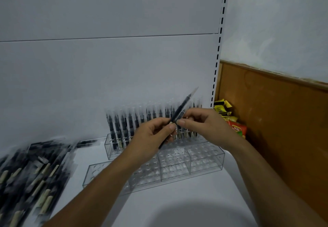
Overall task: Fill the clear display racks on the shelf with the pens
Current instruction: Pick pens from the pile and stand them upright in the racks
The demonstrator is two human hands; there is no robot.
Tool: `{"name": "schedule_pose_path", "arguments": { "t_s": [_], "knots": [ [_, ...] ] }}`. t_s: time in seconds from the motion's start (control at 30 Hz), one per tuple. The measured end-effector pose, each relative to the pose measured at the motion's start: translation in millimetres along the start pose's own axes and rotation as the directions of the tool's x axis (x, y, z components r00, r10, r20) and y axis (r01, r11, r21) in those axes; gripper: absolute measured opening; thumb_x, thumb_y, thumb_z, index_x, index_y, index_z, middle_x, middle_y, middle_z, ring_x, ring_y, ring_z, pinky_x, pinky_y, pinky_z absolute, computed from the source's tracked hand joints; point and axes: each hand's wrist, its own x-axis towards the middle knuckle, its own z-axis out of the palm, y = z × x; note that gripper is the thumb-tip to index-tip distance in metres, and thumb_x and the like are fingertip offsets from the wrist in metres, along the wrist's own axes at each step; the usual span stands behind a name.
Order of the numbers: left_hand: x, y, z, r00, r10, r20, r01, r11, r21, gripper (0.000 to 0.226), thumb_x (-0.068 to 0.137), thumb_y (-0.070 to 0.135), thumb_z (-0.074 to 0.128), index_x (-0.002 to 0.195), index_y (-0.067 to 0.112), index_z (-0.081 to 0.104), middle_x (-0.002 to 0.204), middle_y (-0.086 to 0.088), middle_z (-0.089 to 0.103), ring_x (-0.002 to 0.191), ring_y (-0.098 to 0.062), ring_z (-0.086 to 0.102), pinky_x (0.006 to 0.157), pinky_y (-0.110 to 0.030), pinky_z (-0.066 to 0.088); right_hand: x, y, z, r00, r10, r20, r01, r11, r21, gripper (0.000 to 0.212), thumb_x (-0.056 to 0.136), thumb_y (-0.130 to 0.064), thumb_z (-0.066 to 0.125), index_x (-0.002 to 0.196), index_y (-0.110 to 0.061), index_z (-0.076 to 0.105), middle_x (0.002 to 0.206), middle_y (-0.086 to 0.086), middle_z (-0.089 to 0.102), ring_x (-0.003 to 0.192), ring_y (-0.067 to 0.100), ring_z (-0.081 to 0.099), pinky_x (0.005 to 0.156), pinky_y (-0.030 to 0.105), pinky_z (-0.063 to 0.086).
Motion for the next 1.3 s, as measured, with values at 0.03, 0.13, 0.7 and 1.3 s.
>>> {"name": "schedule_pose_path", "arguments": {
  "t_s": [0.03,0.13,0.7,1.3],
  "knots": [
    [-0.4,0.3,0.2,1.000,0.003,0.002,-0.003,1.000,-0.008,0.020,0.086,0.035,0.061,0.101,0.028,0.072,0.081,0.006,0.072,0.074,-0.008,0.066,0.072,-0.019,0.054,0.3,-0.2,1.6,1.000,0.008,-0.026,-0.007,1.000,0.017,0.024,0.082,-0.035,0.071,0.084,-0.011,0.073,0.065,0.019,0.045,0.059,0.016,0.040,0.055,0.024,0.035],
    [-1.1,0.8,1.1,1.000,0.004,0.002,-0.004,1.000,-0.014,0.021,0.082,0.041,0.060,0.097,0.033,0.072,0.084,0.003,0.073,0.074,-0.008,0.066,0.070,-0.018,0.054,0.8,0.9,3.4,0.996,0.044,-0.077,-0.037,0.995,0.091,0.013,0.086,-0.024,0.071,0.076,-0.015,0.072,0.058,0.000,0.050,0.054,0.009,0.043,0.050,0.017,0.036],
    [-1.2,-2.5,-0.4,0.998,-0.055,-0.022,0.055,0.998,-0.006,0.015,0.091,0.023,0.061,0.102,0.025,0.071,0.081,0.005,0.073,0.070,-0.007,0.066,0.064,-0.015,0.050,5.2,37.1,-39.9,0.740,-0.147,-0.657,-0.041,0.964,-0.261,0.012,0.094,-0.026,0.063,0.098,-0.015,0.066,0.086,0.006,0.068,0.080,0.028,0.064,0.071,0.049,0.055],
    [0.8,-4.4,-0.9,0.999,-0.028,-0.042,0.028,1.000,-0.006,0.014,0.093,0.022,0.060,0.100,0.026,0.071,0.079,0.003,0.073,0.065,-0.005,0.064,0.060,-0.014,0.049,-5.5,28.2,-43.1,0.915,0.069,-0.398,-0.296,0.785,-0.544,0.023,0.086,-0.051,0.066,0.088,-0.029,0.072,0.081,-0.013,0.066,0.074,0.005,0.058,0.059,0.025,0.045]
  ]
}}
